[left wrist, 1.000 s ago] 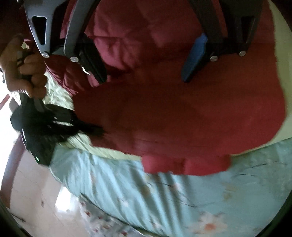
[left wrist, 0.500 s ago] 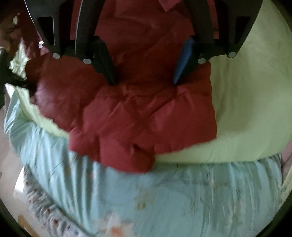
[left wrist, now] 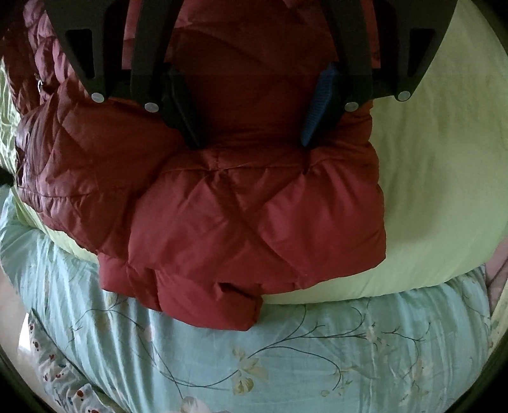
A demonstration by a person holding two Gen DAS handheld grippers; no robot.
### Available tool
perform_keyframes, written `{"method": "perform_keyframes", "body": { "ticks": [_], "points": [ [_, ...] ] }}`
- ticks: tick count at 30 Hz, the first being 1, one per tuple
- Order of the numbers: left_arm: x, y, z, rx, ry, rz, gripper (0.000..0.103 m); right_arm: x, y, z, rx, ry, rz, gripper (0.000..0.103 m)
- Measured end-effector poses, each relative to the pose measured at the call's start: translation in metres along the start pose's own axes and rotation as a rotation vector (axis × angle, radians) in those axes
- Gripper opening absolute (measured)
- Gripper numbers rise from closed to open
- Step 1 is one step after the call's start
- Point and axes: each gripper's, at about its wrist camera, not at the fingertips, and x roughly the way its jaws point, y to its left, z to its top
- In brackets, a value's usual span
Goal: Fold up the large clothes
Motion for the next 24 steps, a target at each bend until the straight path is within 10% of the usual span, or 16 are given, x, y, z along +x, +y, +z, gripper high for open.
{"method": "perform_keyframes", "body": {
  "ticks": [14, 24],
  "points": [
    [-0.053, -0.017, 0.012, 0.088, -0.11, -0.043, 0.063, 0.07, -0.03, -0.028, 0.064, 0.138, -0.076, 0.052],
    [0.007, -0.014, 0.004, 0.077, 0.042, -0.037, 0.065, 0.061, -0.011, -0.025, 0.003, 0.134, -0.17, 0.054]
  ]
}}
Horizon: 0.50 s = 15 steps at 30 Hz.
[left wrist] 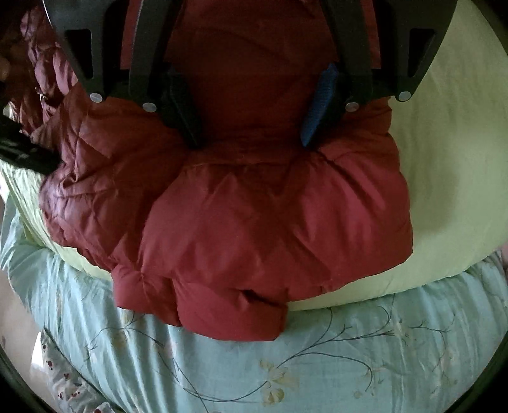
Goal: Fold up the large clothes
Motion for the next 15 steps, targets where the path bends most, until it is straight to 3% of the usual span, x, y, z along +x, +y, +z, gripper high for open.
{"method": "perform_keyframes", "body": {
  "ticks": [3, 7, 9, 15],
  "points": [
    [0.002, -0.004, 0.001, 0.005, 0.001, 0.02, 0.065, -0.019, 0.019, 0.002, -0.037, -0.076, 0.034, 0.054],
    [-0.002, -0.003, -0.002, 0.014, -0.006, 0.036, 0.067, 0.002, 0.035, 0.007, -0.096, -0.019, -0.012, 0.052],
    [-0.005, -0.001, -0.002, 0.024, -0.01, 0.057, 0.067, 0.021, 0.026, 0.005, -0.091, 0.028, -0.054, 0.051],
    [-0.003, 0.012, -0.014, -0.001, -0.009, 0.049, 0.068, 0.025, -0.007, -0.006, 0.012, 0.033, -0.009, 0.046]
  ]
}}
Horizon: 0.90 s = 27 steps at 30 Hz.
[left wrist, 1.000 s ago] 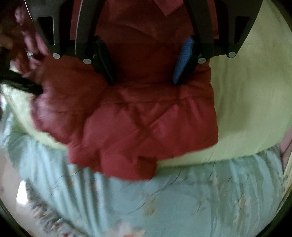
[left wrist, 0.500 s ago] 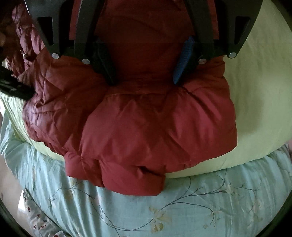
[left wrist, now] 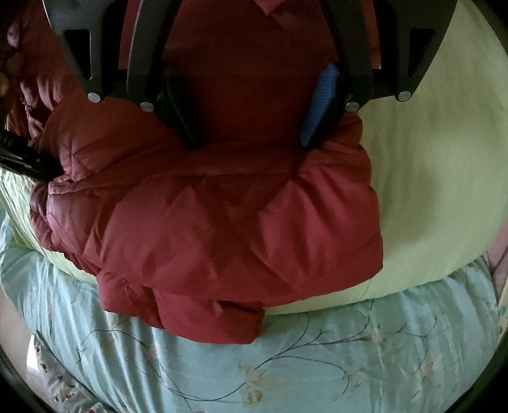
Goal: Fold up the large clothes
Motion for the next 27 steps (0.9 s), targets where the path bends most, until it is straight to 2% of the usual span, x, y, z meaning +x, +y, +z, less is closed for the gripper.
{"method": "perform_keyframes", "body": {
  "ticks": [9, 16, 20, 23, 27],
  "points": [
    [0.005, -0.002, -0.004, -0.013, -0.014, 0.014, 0.068, 0.005, 0.0, -0.01, 0.004, -0.014, 0.011, 0.046],
    [-0.011, -0.008, -0.003, -0.037, 0.017, 0.049, 0.068, 0.007, -0.005, -0.01, 0.015, -0.012, 0.03, 0.047],
    [-0.005, -0.009, -0.004, -0.046, 0.032, 0.077, 0.071, 0.008, -0.004, -0.008, 0.016, 0.0, 0.031, 0.047],
    [-0.005, -0.008, 0.0, -0.064, 0.043, 0.069, 0.071, -0.005, -0.006, -0.005, 0.043, 0.012, 0.067, 0.049],
    [-0.029, -0.008, -0.005, -0.065, 0.026, 0.025, 0.073, -0.037, -0.01, -0.014, 0.063, 0.011, 0.085, 0.049]
  ]
}}
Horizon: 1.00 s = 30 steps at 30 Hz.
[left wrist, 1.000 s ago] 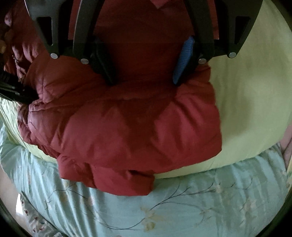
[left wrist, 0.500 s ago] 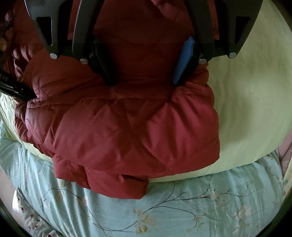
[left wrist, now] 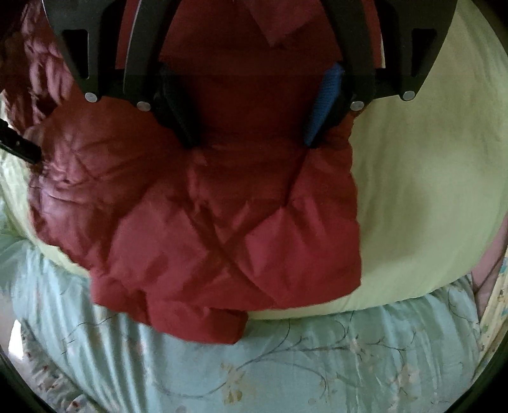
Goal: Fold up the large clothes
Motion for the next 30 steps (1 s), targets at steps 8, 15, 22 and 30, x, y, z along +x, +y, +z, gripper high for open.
{"method": "perform_keyframes", "body": {
  "ticks": [8, 15, 22, 30],
  "points": [
    [-0.055, 0.015, -0.053, -0.029, -0.012, -0.034, 0.079, -0.063, -0.01, -0.044, 0.053, -0.004, 0.041, 0.057],
    [-0.11, 0.033, -0.109, -0.076, -0.016, -0.007, 0.079, -0.102, -0.019, -0.081, 0.091, 0.002, 0.07, 0.068],
    [-0.152, 0.065, -0.16, -0.153, 0.033, 0.011, 0.079, -0.139, -0.045, -0.115, 0.173, -0.014, 0.068, 0.072],
    [-0.172, 0.086, -0.194, -0.193, 0.072, 0.003, 0.079, -0.175, -0.061, -0.144, 0.181, -0.019, -0.057, 0.081]
  ]
}}
